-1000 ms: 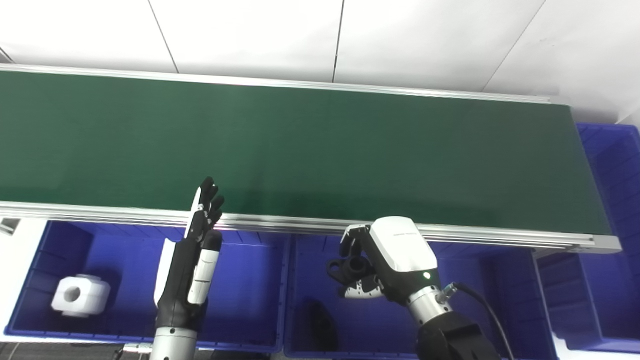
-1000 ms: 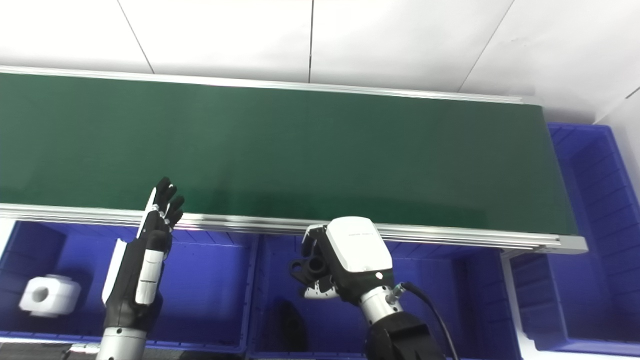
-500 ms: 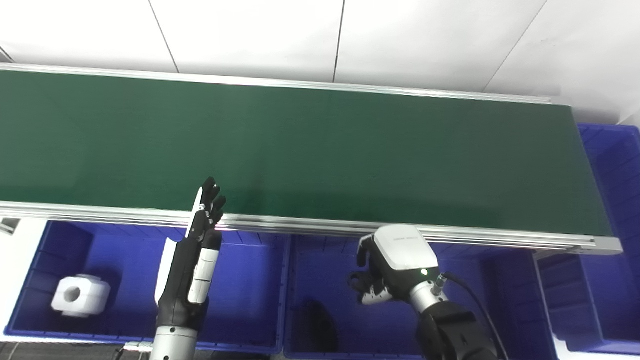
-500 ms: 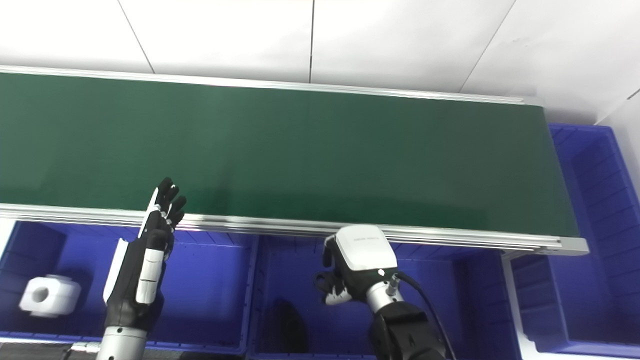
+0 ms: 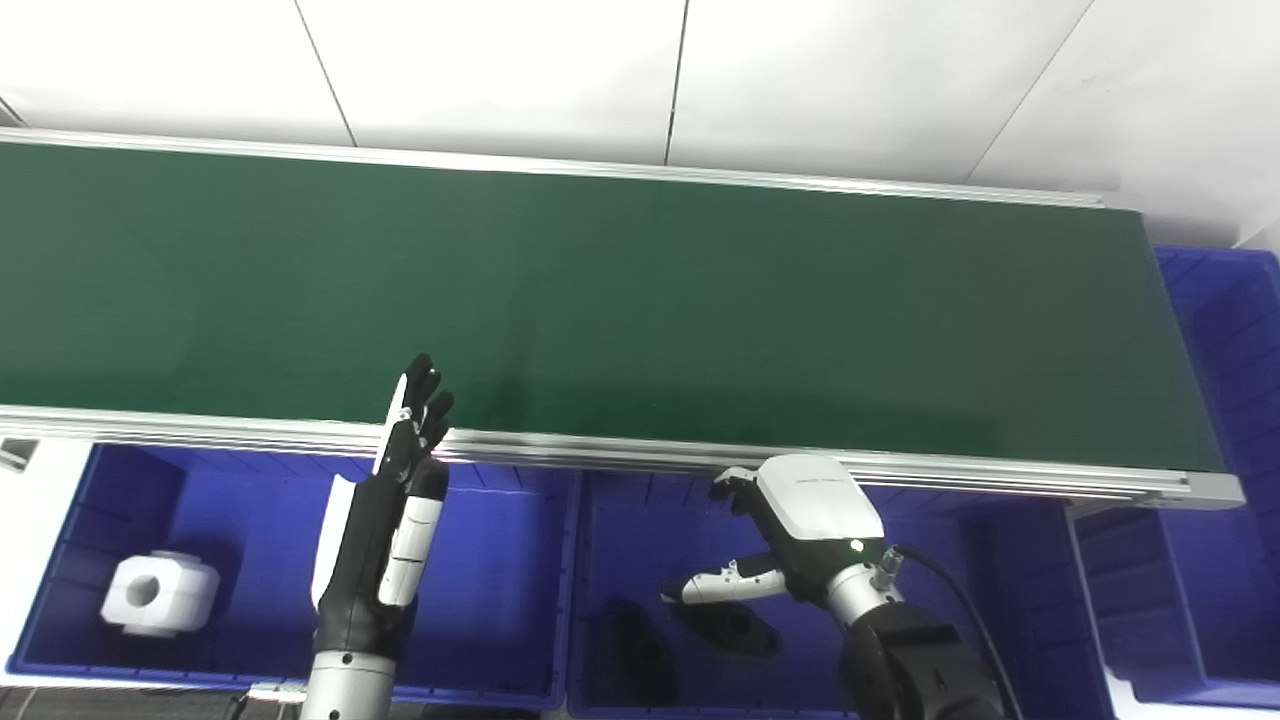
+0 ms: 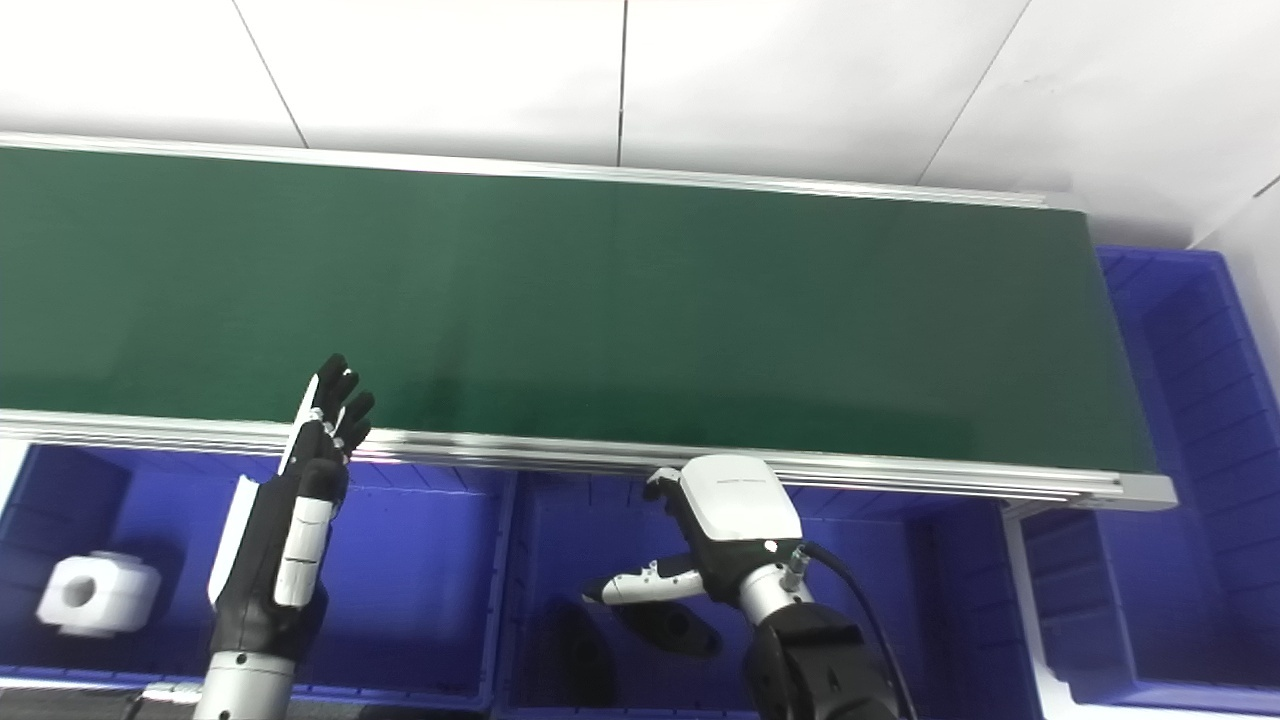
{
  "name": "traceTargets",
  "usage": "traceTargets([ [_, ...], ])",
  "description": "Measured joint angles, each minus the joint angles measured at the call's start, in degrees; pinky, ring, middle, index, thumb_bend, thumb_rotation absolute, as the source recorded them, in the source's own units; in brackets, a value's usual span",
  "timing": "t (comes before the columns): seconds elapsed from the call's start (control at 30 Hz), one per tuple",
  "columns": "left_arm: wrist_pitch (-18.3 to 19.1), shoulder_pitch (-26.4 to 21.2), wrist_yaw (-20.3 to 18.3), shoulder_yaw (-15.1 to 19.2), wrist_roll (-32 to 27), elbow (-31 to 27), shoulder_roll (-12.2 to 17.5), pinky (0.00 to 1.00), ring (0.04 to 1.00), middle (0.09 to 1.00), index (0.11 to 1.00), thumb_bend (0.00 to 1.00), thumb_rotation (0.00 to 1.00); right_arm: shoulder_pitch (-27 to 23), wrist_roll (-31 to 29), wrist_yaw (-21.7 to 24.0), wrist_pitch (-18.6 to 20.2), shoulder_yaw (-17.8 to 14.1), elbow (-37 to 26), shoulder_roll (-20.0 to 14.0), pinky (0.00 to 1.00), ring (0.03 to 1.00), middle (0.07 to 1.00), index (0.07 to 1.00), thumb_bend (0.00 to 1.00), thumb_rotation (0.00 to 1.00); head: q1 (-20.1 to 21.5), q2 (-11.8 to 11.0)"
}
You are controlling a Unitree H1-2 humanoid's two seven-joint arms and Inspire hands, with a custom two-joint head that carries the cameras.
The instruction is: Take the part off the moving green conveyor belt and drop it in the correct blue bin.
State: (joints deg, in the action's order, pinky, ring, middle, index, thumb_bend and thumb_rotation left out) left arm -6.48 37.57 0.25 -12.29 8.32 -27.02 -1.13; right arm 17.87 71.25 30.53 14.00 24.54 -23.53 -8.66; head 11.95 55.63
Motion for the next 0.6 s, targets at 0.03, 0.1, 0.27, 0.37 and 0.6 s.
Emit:
traceTargets([
  [0.03,0.0,0.0,0.0,0.0,0.0,0.1,0.0,0.96,0.966,1.000,1.000,0.58,1.00,0.4,-1.6,0.6,0.0,-0.5,-1.7,0.2,0.50,0.635,0.722,0.762,1.00,0.89,0.0,0.0],
  [0.1,0.0,0.0,0.0,0.0,0.0,0.3,0.0,0.96,0.961,1.000,1.000,0.59,1.00,1.6,-4.5,2.2,0.2,-1.4,-5.8,0.9,0.49,0.627,0.719,0.758,1.00,0.90,0.2,-0.3],
  [0.27,-0.1,0.1,0.0,0.1,0.0,0.4,0.1,0.96,0.961,1.000,1.000,0.58,1.00,5.6,-13.3,3.8,2.2,-4.8,-16.2,2.8,0.49,0.615,0.713,0.759,1.00,0.92,0.9,-0.4],
  [0.37,-0.1,0.1,0.0,0.4,-0.3,0.4,0.3,0.96,0.959,1.000,1.000,0.56,1.00,8.4,-21.9,4.0,4.9,-8.2,-20.5,4.3,0.53,0.637,0.715,0.755,0.98,0.88,1.1,-0.5],
  [0.6,0.0,-0.3,-0.4,1.6,-1.5,2.4,1.1,0.96,0.958,1.000,1.000,0.55,1.00,17.3,-48.8,-5.1,1.5,-16.4,-14.3,11.6,0.63,0.675,0.740,0.813,0.97,0.91,3.6,-1.3],
])
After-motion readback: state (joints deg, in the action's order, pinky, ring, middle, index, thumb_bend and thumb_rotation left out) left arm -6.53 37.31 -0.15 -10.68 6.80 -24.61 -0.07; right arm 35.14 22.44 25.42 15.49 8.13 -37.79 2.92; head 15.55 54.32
